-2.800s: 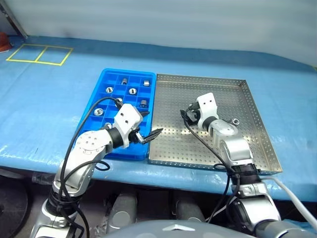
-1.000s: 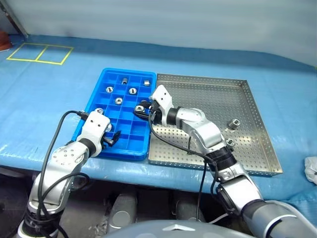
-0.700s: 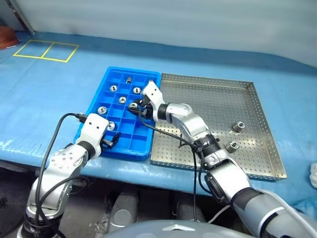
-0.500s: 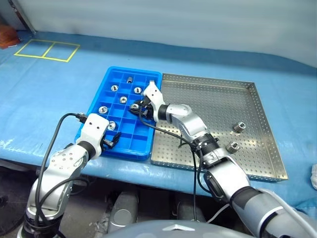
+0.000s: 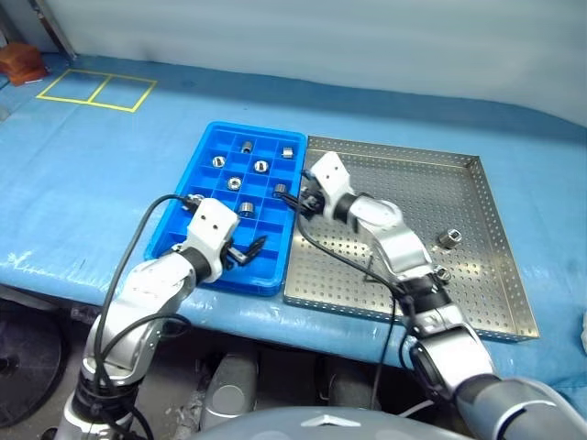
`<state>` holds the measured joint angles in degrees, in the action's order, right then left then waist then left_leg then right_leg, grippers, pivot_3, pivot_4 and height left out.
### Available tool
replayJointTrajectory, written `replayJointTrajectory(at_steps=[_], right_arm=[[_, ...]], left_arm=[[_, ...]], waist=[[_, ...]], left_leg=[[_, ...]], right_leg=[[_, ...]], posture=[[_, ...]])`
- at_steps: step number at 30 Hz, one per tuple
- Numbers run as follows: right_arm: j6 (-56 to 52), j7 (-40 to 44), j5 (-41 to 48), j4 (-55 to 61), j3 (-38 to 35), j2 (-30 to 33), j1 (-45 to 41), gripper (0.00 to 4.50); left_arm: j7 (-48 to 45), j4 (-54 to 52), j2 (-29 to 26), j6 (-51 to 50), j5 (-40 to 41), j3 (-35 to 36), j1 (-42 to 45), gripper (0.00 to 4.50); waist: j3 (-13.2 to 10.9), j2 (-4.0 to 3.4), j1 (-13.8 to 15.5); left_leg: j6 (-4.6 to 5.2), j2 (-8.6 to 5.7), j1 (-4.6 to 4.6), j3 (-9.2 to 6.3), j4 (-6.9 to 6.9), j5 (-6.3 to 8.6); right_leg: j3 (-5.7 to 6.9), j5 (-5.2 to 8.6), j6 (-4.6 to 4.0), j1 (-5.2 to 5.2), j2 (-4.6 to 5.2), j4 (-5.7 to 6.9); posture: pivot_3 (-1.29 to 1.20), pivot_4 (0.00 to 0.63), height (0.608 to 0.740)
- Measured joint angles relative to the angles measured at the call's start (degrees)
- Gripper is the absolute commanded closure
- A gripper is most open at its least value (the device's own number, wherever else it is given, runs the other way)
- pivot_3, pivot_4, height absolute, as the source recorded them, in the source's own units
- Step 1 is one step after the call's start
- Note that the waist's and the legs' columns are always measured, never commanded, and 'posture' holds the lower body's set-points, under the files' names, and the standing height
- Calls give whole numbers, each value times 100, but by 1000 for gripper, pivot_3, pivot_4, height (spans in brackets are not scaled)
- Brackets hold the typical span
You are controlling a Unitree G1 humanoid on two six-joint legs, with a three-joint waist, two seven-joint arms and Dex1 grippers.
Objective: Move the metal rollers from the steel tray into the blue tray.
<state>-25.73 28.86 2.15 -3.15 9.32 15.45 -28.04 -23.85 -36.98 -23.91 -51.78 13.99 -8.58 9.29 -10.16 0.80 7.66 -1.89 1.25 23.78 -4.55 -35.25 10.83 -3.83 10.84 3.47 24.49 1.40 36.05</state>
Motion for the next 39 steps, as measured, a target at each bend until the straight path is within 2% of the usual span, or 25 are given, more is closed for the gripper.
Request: replayJointTrajectory(at_steps=[8, 15, 23, 39], right_arm=[[-1734, -410, -106, 2293, -656, 927, 1319, 858], [-2870, -356, 100, 3514, -1341, 1475, 2341, 858], [-3527, -381, 260, 3778, -1769, 1680, 2911, 858], [-3730, -684, 500, 3344, -1893, 1327, 3011, 858]], left_arm=[[-563, 751, 112, 706, 36, -550, 838, 605], [-878, 1132, 518, 1100, 43, -1085, 1057, 605], [-1159, 1443, 638, 1350, 12, -1431, 1195, 605], [-1281, 1470, 639, 1357, -11, -1569, 1194, 605]], waist=[[0, -1, -140], [0, -1, -316], [1, -2, -614], [2, -3, -656]], left_leg=[[2, 1, 4, 5, -13, 1], [11, -1, 13, 6, -35, 6], [13, 1, 12, 8, -62, 8], [15, -1, 13, 7, -64, 9]], right_leg=[[-4, 0, 1, 0, 1, 2], [-4, -3, 8, -4, 3, 0], [-6, -9, 18, -10, 3, 8], [-7, -9, 19, -12, 3, 9]], posture=[[220, 150, 740], [157, 150, 740], [132, 150, 740], [146, 150, 740]])
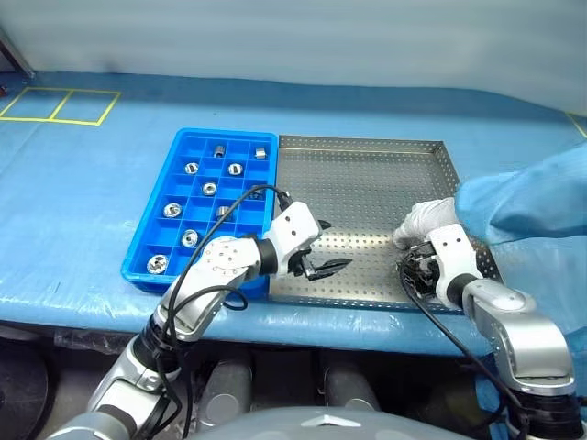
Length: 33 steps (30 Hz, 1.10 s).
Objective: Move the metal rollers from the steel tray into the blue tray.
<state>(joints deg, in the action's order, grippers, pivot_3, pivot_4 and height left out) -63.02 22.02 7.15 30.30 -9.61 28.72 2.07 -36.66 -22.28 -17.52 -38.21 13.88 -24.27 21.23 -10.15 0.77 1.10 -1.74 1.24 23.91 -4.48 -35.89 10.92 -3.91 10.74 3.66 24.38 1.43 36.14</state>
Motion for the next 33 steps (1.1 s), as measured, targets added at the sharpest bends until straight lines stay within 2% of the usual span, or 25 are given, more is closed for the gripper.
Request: replayJointTrajectory(at_steps=[16, 23, 29, 33], right_arm=[[51, -80, 124, -81, 14, -28, -144, 858], [173, -57, 448, -8, 50, -391, -503, 858], [196, 144, 834, 202, 487, -513, -898, 858], [286, 276, 968, 168, 1028, -565, -1038, 858]], left_arm=[[128, 0, -124, -10, -48, 33, -38, 605], [397, -8, -402, -144, -42, 500, -382, 605], [540, -69, -566, -260, -28, 830, -589, 605], [552, -172, -575, -287, -20, 854, -668, 605]], waist=[[0, 0, 2], [1, -2, -18], [1, -2, 21], [1, -1, 71]], left_leg=[[0, 0, -1, -1, 0, 0], [1, 1, -3, -2, 2, 0], [1, 1, -3, -2, 2, 0], [1, 1, -3, -3, 3, 0]], right_leg=[[0, 0, 1, -1, -1, 1], [1, 0, 0, 0, -2, 6], [1, 0, 0, -1, -1, 5], [1, 0, 0, 0, -1, 5]], posture=[[156, 150, 740], [178, 150, 740], [208, 150, 740], [230, 150, 740]])
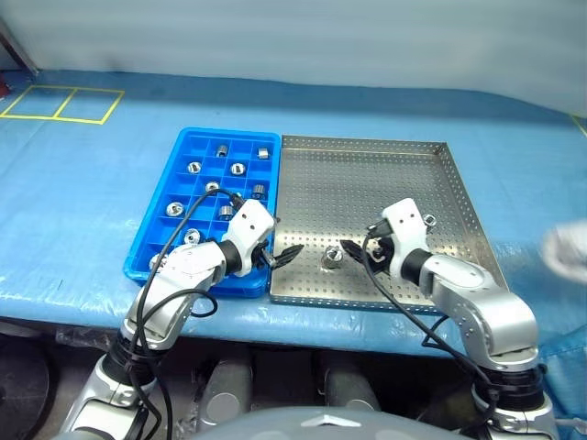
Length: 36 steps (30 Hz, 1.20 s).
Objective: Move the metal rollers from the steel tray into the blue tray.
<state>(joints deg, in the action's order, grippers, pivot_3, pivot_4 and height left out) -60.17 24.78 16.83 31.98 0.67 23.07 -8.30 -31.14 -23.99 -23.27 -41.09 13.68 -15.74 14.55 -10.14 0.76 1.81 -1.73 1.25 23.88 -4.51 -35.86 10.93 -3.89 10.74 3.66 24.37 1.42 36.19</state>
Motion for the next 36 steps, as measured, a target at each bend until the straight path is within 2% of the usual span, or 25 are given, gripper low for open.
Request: replayJointTrajectory(at_steps=[3, 11, 14, 18, 26, 31, 36], right_arm=[[78, 32, 21, -169, 303, -9, -6, 858], [110, -21, 12, -523, 523, -48, 48, 858], [142, -64, 0, -693, 578, -72, 69, 1443], [211, -117, -26, -727, 601, -96, 71, 2770], [378, -98, -54, -702, 625, -75, -57, 2800], [641, -34, -55, -702, 778, -201, -655, 2800], [942, 239, -53, -998, 1349, -605, -1367, 2800]], left_arm=[[19, -116, 17, -2, 7, 0, 0, 605], [70, -125, 14, -12, 20, -2, -28, 605], [84, -125, -1, -15, 20, -2, -28, 605], [103, -125, -22, -20, 20, -1, -27, 605], [254, -326, -72, -166, 27, 201, -201, 605], [615, -791, -223, -520, 26, 767, -619, 605], [866, -1490, -393, -1090, 123, 1481, -1047, 605]], waist=[[0, 0, 45], [0, 0, 76], [0, 0, 80], [0, 0, 78], [0, 0, 51], [-1, 1, 48], [-3, 5, 116]], left_leg=[[0, 0, 0, 1, 0, 0], [0, 0, 0, 0, 0, 0], [0, 0, 0, 0, 0, 0], [0, 0, 0, 0, 0, 0], [0, 2, 0, 2, 3, 0], [0, 5, -4, 0, 5, 0], [0, 5, -3, -2, 11, 0]], right_leg=[[0, 0, 0, -1, 0, 0], [0, 0, 0, 0, 0, 0], [0, 0, 0, 0, 0, 0], [0, 0, 0, 0, 0, 0], [0, 0, 0, 4, 0, 0], [2, 1, -2, 6, -4, 9], [4, 2, -4, 7, -3, 6]], posture=[[238, 150, 740], [242, 150, 740], [241, 150, 740], [241, 150, 740], [254, 150, 740], [297, 150, 740], [352, 150, 740]])
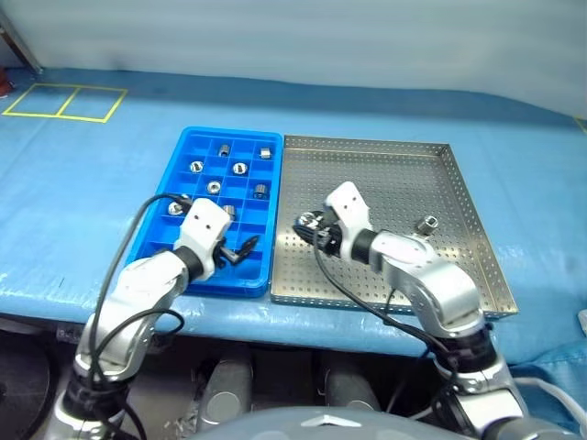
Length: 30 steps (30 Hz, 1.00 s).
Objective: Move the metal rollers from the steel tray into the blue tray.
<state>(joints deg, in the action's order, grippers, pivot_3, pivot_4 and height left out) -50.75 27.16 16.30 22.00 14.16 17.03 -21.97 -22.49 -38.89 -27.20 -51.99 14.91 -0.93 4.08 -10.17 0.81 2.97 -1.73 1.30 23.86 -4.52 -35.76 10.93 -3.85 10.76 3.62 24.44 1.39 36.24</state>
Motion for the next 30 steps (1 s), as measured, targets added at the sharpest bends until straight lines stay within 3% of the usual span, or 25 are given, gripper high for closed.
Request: replayJointTrajectory(at_steps=[7, 13, 20, 27, 30], right_arm=[[465, 497, -47, -772, 858, -525, -562, 2800], [736, 679, -168, -1285, 1111, -737, -709, 2800], [855, 795, -269, -1760, 1183, -867, -780, 2800], [1073, 925, -346, -1814, 1181, -836, -759, 497], [1162, 834, -334, -1617, 1033, -872, -623, 497]], left_arm=[[0, -1051, -335, -771, 281, 821, -965, 605], [51, -1505, -423, -1117, 357, 1579, -1671, 605], [256, -1582, -319, -1166, 404, 1499, -1597, 605], [330, -1540, -325, -1164, 426, 1231, -1286, 605], [338, -1444, -321, -1150, 427, 1046, -1042, 605]], waist=[[-1, 3, 205], [-1, 4, 463], [-1, 4, 760], [-1, 4, 928], [-1, 4, 957]], left_leg=[[0, 2, -5, -2, 19, 0], [-2, 4, -7, -3, 21, 1], [-11, 5, -5, 1, 25, 5], [-20, 7, -5, 3, 47, 4], [-24, 8, -4, 3, 47, 4]], right_leg=[[4, 6, -10, 4, -1, -3], [10, 8, -14, 7, -1, -2], [11, 8, -14, 13, -1, -7], [14, 13, -21, 19, -2, -14], [16, 13, -22, 19, -3, -17]], posture=[[439, 150, 740], [498, 150, 740], [502, 150, 740], [466, 150, 740], [445, 150, 740]])
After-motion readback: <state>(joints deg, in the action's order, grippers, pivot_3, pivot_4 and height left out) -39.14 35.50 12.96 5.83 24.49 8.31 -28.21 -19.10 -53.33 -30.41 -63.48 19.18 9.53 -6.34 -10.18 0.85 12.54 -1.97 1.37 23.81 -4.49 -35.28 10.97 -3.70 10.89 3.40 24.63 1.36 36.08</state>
